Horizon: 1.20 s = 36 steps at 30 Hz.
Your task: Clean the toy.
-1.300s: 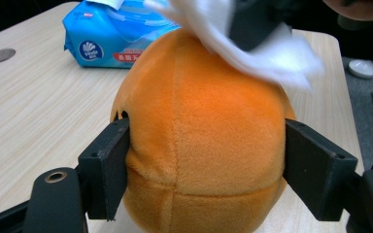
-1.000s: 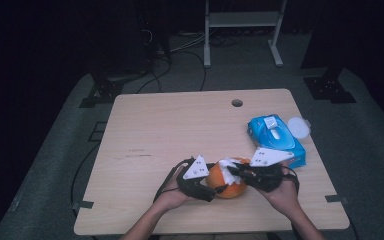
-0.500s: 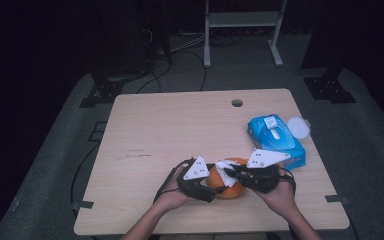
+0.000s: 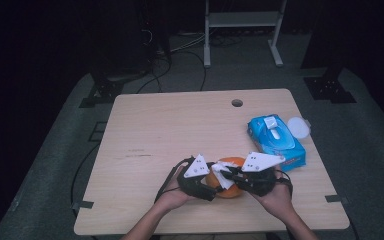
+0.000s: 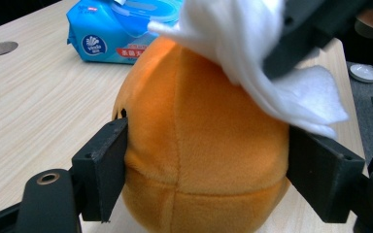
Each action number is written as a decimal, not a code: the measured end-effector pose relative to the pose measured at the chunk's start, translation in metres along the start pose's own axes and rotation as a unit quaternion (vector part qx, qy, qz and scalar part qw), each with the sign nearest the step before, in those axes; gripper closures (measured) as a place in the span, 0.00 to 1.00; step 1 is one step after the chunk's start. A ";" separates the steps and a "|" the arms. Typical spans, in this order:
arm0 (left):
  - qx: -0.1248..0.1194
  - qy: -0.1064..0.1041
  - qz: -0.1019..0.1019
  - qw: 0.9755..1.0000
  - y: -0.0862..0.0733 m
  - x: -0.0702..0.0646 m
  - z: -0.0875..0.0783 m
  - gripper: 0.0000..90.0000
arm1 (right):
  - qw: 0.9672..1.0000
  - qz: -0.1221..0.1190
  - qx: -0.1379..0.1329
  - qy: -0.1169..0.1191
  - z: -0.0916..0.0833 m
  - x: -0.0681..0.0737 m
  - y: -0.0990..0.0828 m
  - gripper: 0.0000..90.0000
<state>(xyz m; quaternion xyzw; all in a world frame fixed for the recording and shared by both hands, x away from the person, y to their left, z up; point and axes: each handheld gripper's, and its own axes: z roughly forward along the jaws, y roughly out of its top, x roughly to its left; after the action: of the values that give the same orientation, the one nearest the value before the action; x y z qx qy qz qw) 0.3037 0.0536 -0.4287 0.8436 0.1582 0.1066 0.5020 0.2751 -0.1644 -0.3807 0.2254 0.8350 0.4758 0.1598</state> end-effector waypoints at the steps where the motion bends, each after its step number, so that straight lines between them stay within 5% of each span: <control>1: -0.002 0.000 -0.002 1.000 -0.001 0.001 0.000 0.24 | 1.000 0.006 0.002 -0.007 -0.001 -0.004 -0.001 0.90; 4: -0.008 0.002 -0.008 1.000 -0.001 0.001 0.000 0.24 | 0.999 0.039 0.001 -0.025 -0.009 -0.022 -0.008 0.90; 6: -0.005 0.004 0.008 1.000 0.002 -0.003 0.002 0.24 | 0.998 0.062 0.001 -0.023 -0.014 -0.030 -0.012 0.90; 12: 0.006 0.014 0.081 0.997 0.007 -0.021 0.006 0.24 | 1.000 0.021 -0.003 0.015 -0.005 -0.002 0.000 0.90; 15: 0.005 0.009 0.077 0.997 0.005 -0.019 0.004 0.24 | 1.000 0.012 0.001 0.009 -0.004 -0.001 0.003 0.90; 19: -0.001 0.003 0.069 0.998 0.004 -0.016 0.004 0.24 | 0.999 0.046 0.008 -0.027 -0.014 -0.023 -0.006 0.90; 22: -0.004 0.004 0.074 0.997 0.006 -0.019 0.007 0.24 | 0.998 0.060 0.003 -0.026 -0.016 -0.025 -0.008 0.90; 26: -0.001 0.001 0.083 0.997 0.004 -0.020 0.007 0.23 | 1.000 0.026 0.010 -0.008 -0.004 -0.009 0.001 0.90; 30: -0.005 -0.002 0.075 0.997 0.001 -0.018 0.005 0.24 | 0.999 0.021 0.018 -0.021 -0.007 -0.015 0.000 0.90; 33: -0.005 -0.004 0.078 0.997 0.003 -0.019 0.006 0.24 | 0.998 0.051 0.015 -0.027 -0.014 -0.026 -0.006 0.90; 36: -0.004 -0.007 0.085 0.996 0.006 -0.023 0.008 0.23 | 0.998 0.051 0.014 -0.015 -0.012 -0.021 -0.004 0.90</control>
<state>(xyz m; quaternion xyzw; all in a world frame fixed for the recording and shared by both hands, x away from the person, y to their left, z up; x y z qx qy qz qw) 0.2862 0.0356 -0.4277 0.8526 0.0820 0.1441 0.4956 0.2858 -0.1863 -0.3772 0.2772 0.8263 0.4684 0.1449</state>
